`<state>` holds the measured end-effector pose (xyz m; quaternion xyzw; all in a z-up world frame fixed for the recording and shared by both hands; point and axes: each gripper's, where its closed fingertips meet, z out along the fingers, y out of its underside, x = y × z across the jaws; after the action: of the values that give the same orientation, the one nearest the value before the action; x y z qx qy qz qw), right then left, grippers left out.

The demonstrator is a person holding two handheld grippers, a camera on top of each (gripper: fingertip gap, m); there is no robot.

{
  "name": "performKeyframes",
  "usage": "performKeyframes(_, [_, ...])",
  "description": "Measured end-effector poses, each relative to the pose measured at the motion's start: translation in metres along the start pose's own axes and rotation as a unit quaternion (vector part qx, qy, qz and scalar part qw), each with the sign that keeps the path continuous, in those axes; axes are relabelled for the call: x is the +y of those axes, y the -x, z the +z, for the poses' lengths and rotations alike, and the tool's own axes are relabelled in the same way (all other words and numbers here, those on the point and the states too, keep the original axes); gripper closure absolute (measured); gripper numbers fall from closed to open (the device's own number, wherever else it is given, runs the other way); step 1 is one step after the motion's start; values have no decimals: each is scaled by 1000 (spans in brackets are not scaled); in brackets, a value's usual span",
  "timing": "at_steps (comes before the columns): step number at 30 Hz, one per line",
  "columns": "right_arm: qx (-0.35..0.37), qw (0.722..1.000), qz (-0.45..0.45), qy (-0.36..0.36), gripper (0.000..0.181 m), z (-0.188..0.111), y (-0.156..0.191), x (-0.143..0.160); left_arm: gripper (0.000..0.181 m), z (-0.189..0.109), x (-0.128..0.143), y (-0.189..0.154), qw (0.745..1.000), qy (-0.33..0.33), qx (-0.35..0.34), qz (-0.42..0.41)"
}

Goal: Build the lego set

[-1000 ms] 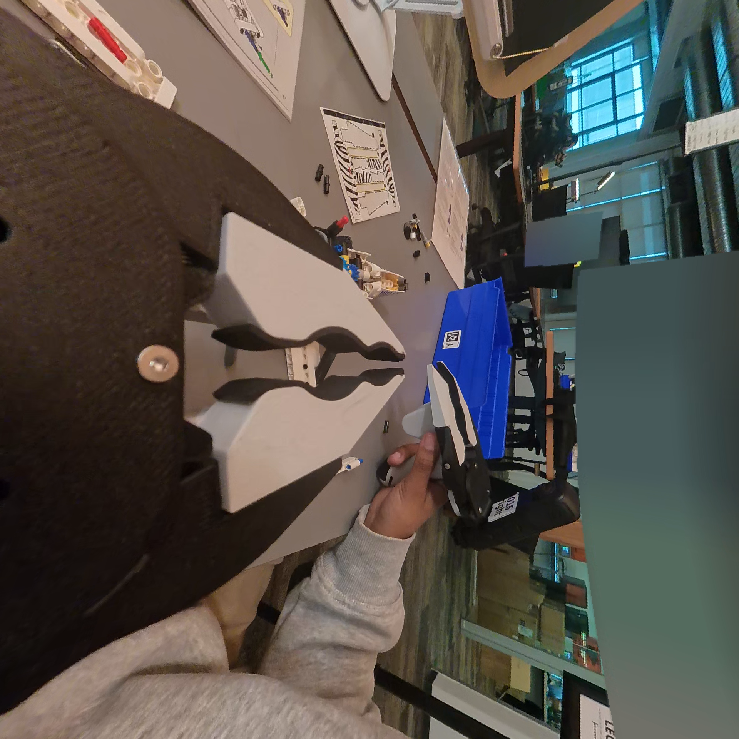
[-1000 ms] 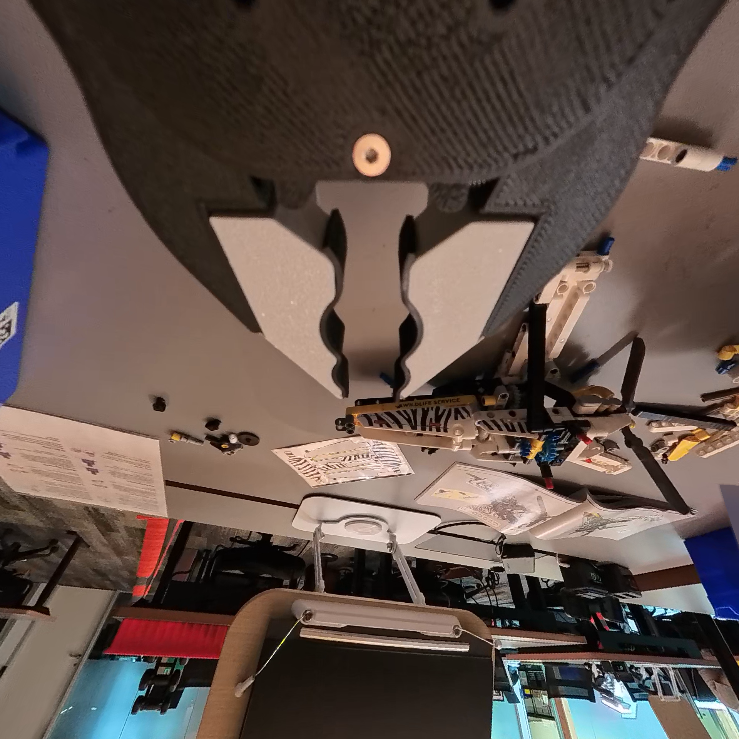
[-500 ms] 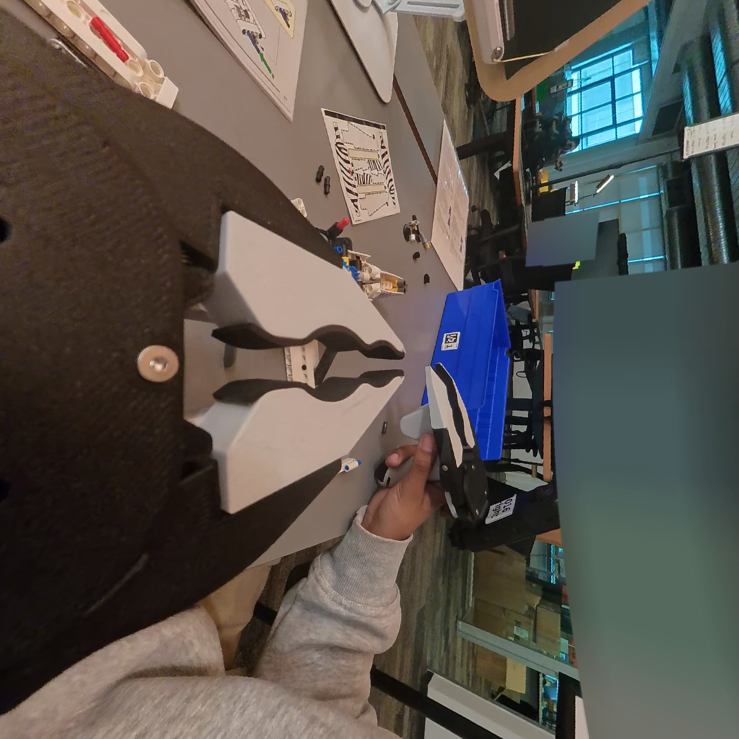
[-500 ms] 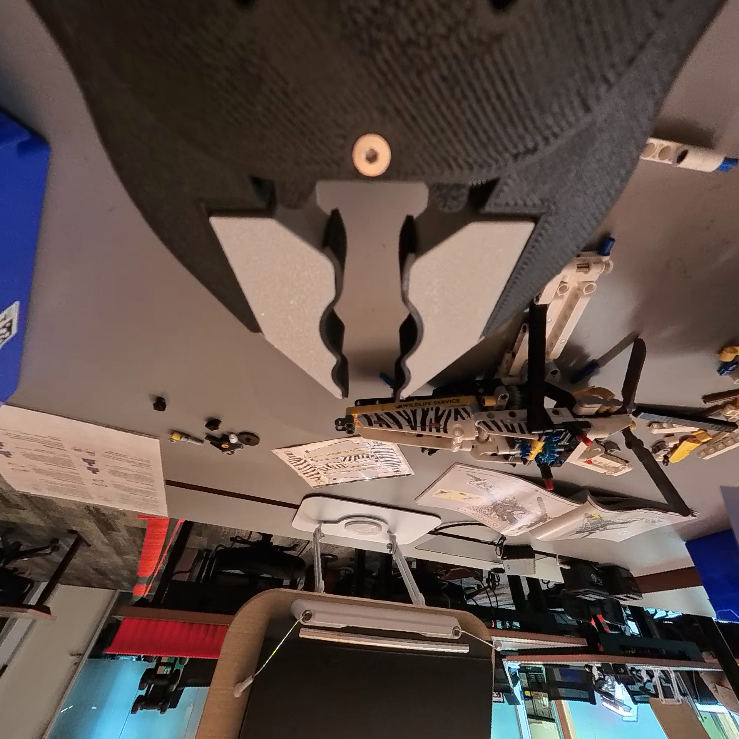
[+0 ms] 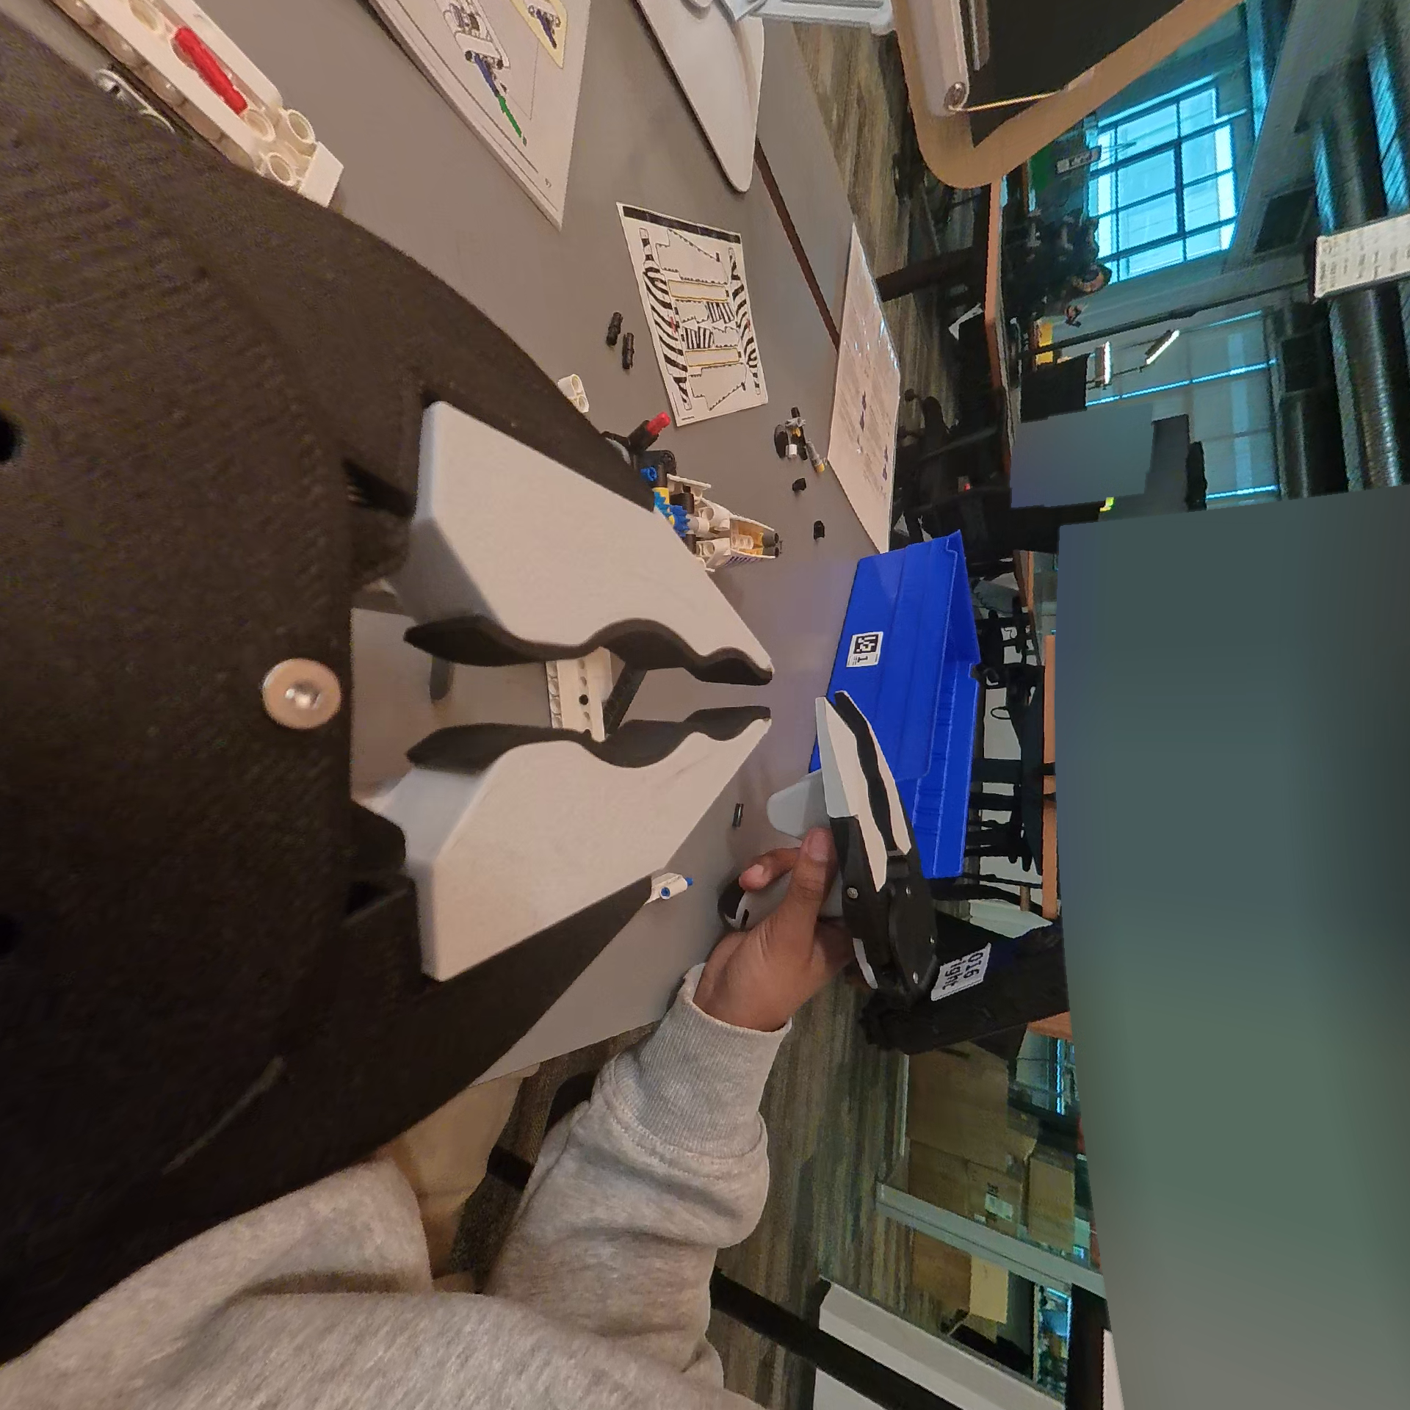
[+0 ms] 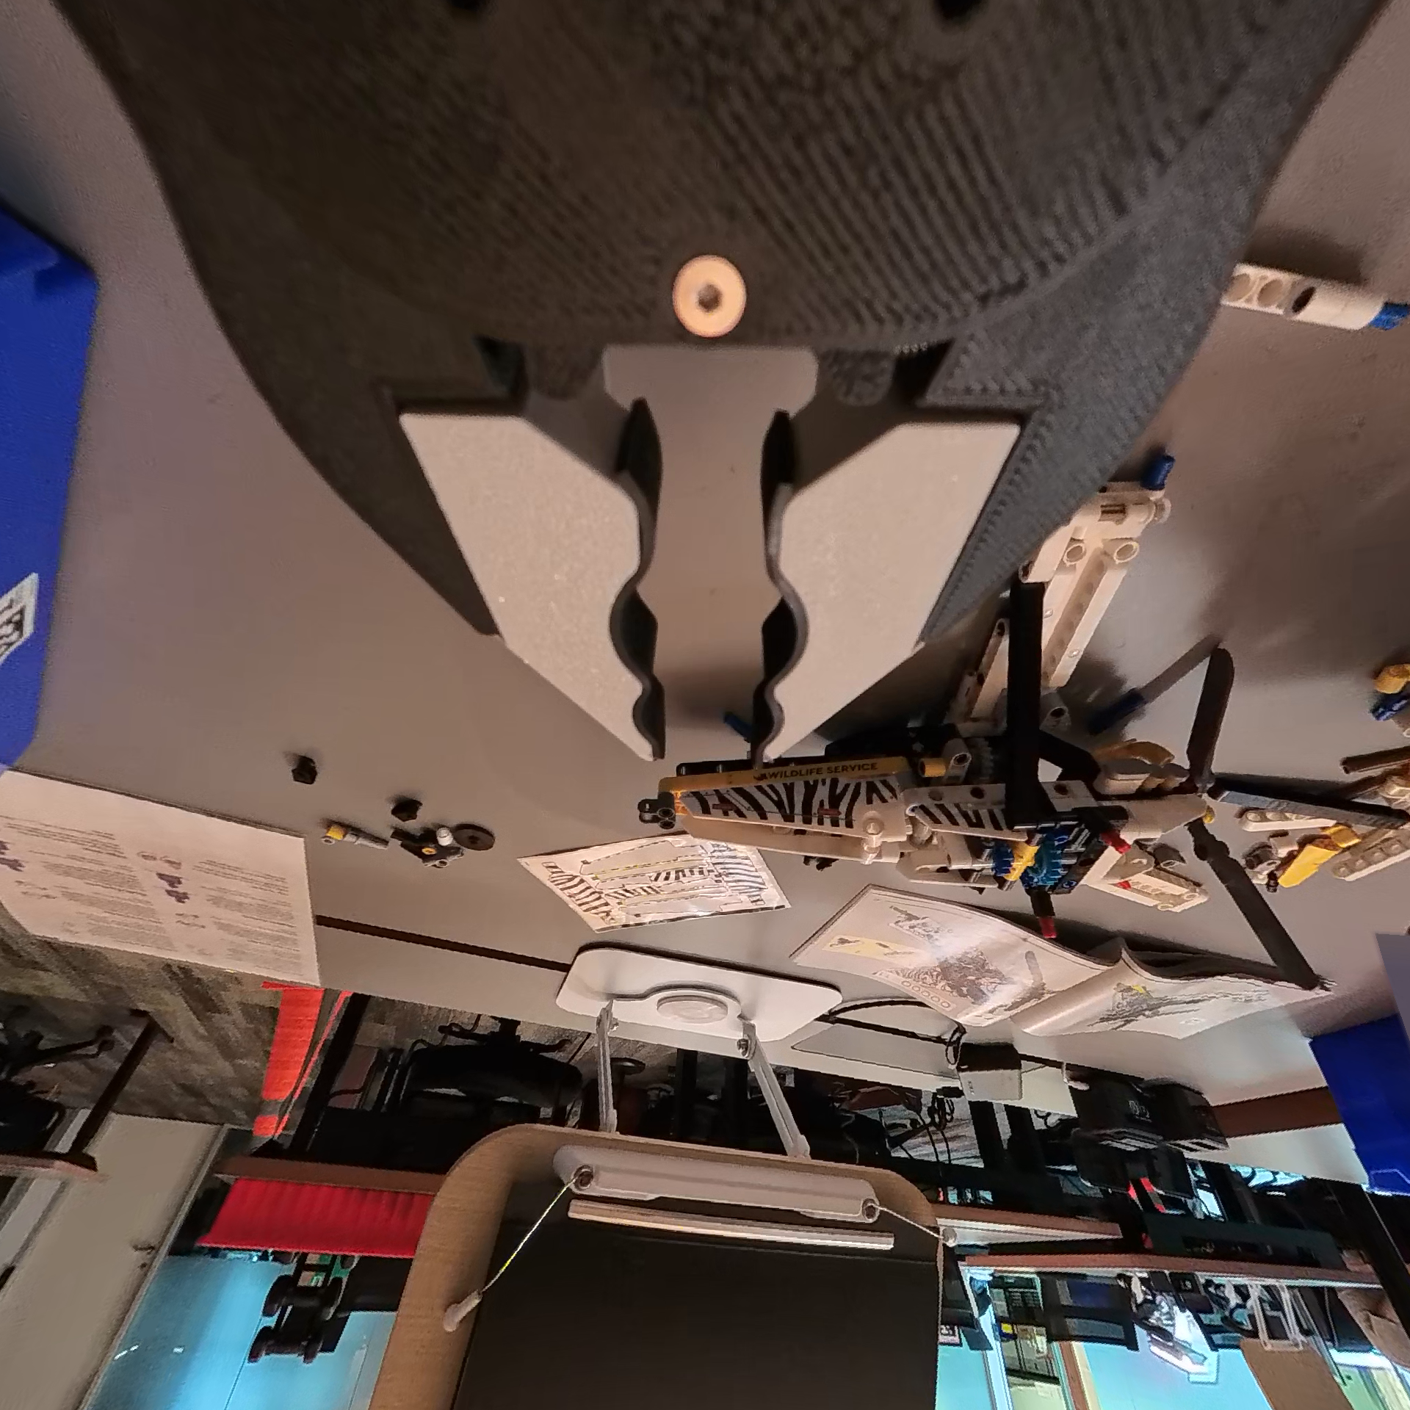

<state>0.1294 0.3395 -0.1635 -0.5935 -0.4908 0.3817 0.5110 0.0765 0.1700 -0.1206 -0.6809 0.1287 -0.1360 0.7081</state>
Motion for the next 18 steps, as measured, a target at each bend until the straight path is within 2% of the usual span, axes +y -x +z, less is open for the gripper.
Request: performKeyframes(18, [0, 1000, -4, 3, 160, 0, 0, 0, 177, 1, 1, 0, 1000, 2, -1, -1])
